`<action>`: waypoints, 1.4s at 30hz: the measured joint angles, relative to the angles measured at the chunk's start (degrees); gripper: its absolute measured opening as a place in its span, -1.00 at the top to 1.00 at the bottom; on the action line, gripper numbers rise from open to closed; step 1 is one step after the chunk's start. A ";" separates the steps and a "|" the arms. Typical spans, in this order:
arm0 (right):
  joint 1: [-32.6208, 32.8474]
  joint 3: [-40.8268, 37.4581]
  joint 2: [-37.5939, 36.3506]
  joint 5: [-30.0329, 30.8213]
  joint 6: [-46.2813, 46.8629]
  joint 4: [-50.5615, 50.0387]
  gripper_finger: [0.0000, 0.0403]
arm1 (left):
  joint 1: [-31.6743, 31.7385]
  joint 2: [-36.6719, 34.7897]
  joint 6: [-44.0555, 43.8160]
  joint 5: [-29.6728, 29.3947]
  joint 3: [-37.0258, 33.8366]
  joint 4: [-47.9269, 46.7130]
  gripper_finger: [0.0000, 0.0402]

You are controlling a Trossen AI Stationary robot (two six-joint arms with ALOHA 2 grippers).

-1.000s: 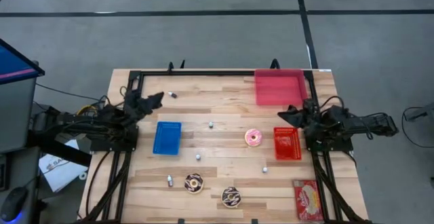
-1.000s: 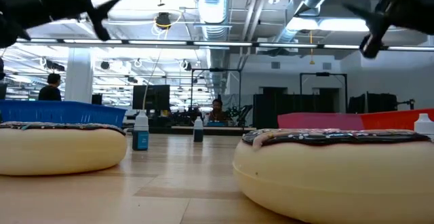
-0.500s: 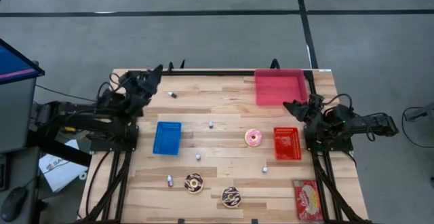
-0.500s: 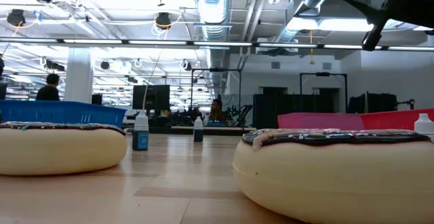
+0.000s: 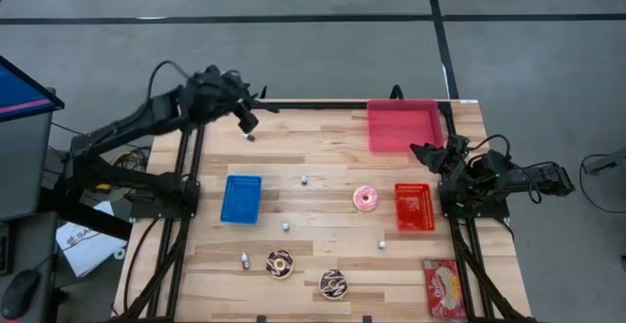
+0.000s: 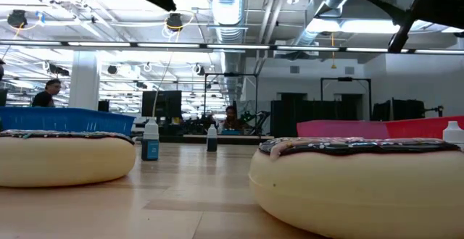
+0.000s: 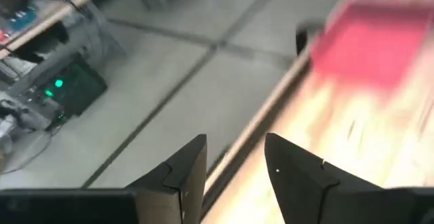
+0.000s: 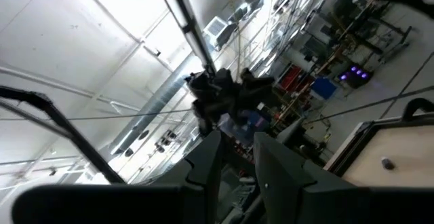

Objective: Pick & Place Food Item
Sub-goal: Put the black food coloring bottle into the blue bin

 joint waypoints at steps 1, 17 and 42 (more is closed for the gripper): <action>0.02 0.00 -0.02 0.04 0.06 0.00 0.59 | 0.24 0.96 1.99 0.22 1.93 -5.20 0.28; 0.80 0.02 0.00 -0.02 1.89 -0.15 0.59 | -8.37 9.84 11.38 12.75 6.82 -44.94 0.28; 0.68 0.07 -0.01 4.72 -1.09 0.85 0.59 | 19.15 35.25 37.74 16.47 -1.86 -13.76 -0.26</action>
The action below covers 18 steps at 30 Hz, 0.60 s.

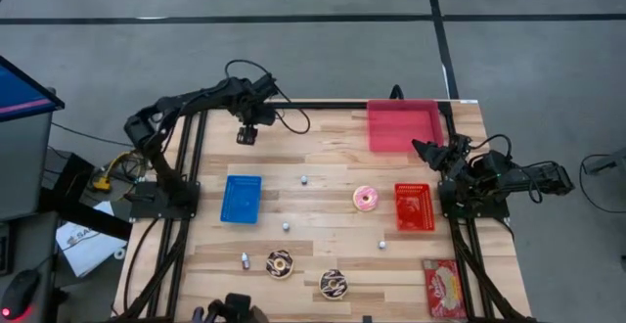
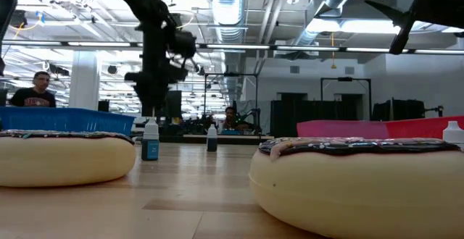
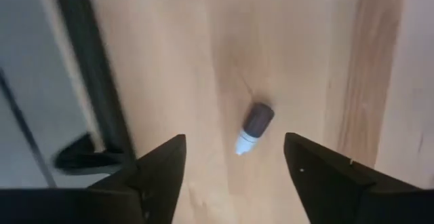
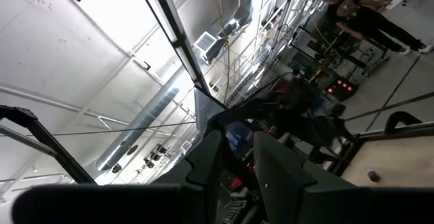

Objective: Pick & Place Food Item
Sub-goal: Put the black food coloring bottle into the blue bin

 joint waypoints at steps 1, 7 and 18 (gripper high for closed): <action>0.00 0.00 0.01 0.00 0.00 0.02 0.59 | 0.38 0.67 0.66 -0.42 -0.01 0.06 -0.28; 0.00 0.00 0.01 -0.20 0.02 0.44 0.59 | 3.54 4.64 2.39 -0.54 0.06 0.13 -0.32; 0.00 0.00 0.00 -0.25 0.17 -0.01 0.59 | 5.06 7.33 2.56 3.02 -2.72 0.57 -0.31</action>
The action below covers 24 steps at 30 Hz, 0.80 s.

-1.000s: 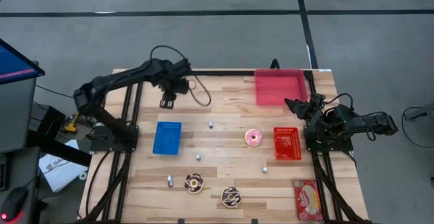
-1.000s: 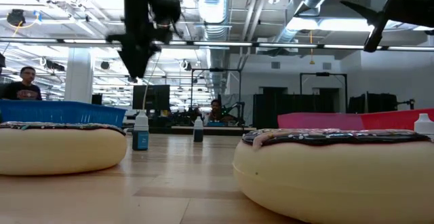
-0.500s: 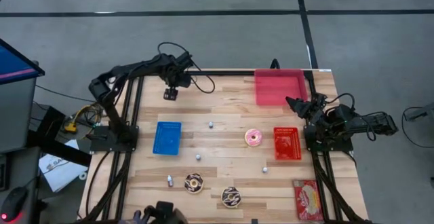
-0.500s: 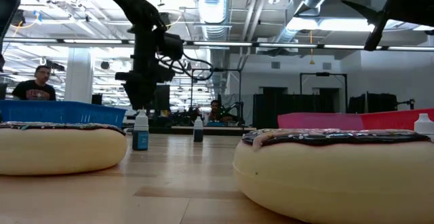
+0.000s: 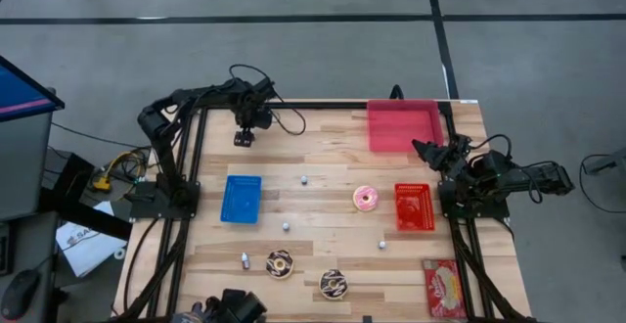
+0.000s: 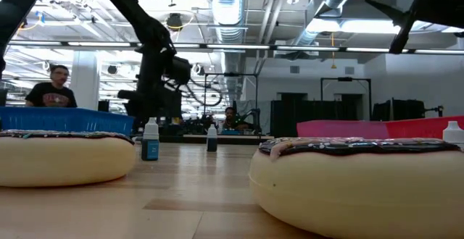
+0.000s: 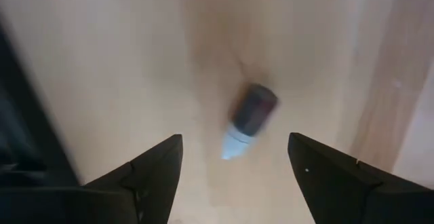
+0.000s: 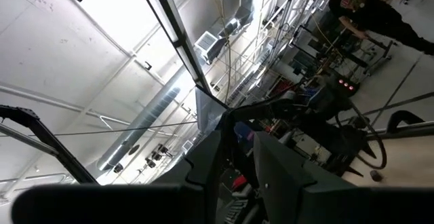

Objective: Pick & Place Food Item
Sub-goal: Put the black food coloring bottle into the blue bin

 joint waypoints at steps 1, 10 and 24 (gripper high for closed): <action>0.00 0.00 -0.01 0.00 0.02 -0.09 0.59 | -0.07 0.00 -0.01 0.00 -1.09 0.04 -0.31; 0.00 0.00 0.00 0.01 0.43 -1.07 0.59 | -1.21 -2.99 1.06 -2.49 -9.28 7.94 -0.31; 0.00 0.00 0.00 0.37 0.47 -1.29 0.59 | -1.88 -3.56 -0.02 -1.33 -9.57 10.67 -0.30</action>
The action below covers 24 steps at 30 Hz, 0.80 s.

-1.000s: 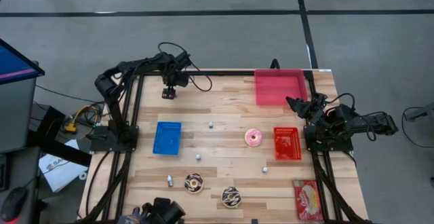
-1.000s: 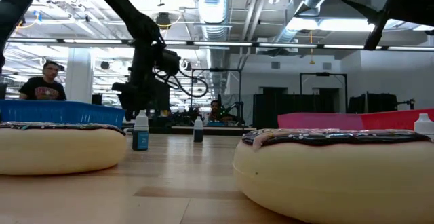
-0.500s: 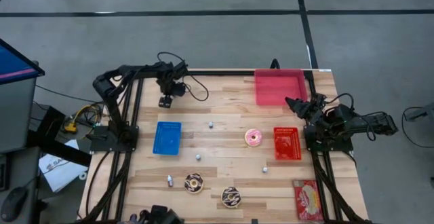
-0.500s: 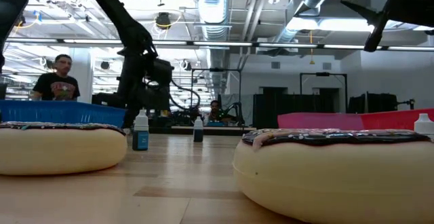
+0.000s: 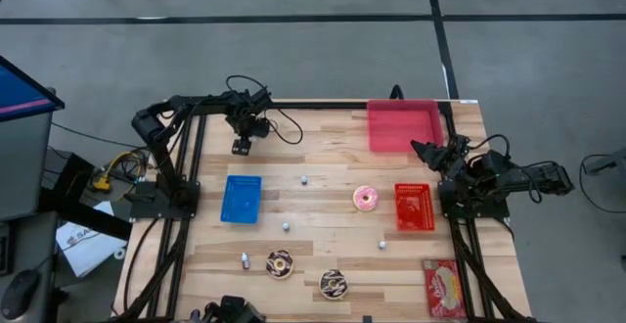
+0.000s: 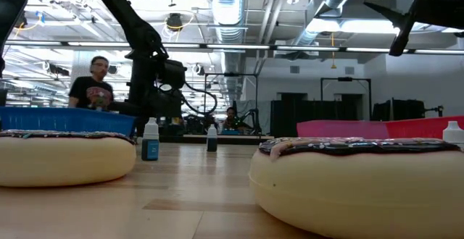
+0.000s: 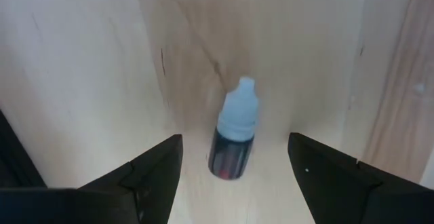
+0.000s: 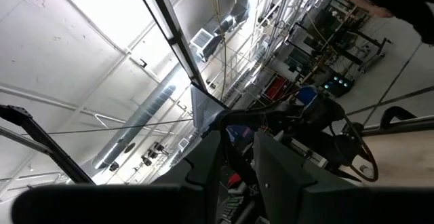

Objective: Pick & Place Food Item
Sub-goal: Put the black food coloring bottle into the blue bin

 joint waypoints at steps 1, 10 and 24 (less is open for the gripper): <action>0.00 0.00 0.01 0.08 -0.01 -0.06 0.59 | -0.01 0.00 0.00 0.35 0.00 0.13 -0.30; 0.00 0.00 0.01 0.12 0.01 -0.54 0.59 | -0.01 0.00 -0.20 0.68 0.00 0.81 -0.20; 0.00 0.00 -0.01 0.12 0.47 -1.36 0.59 | -1.01 0.00 -1.64 2.93 0.00 0.74 0.36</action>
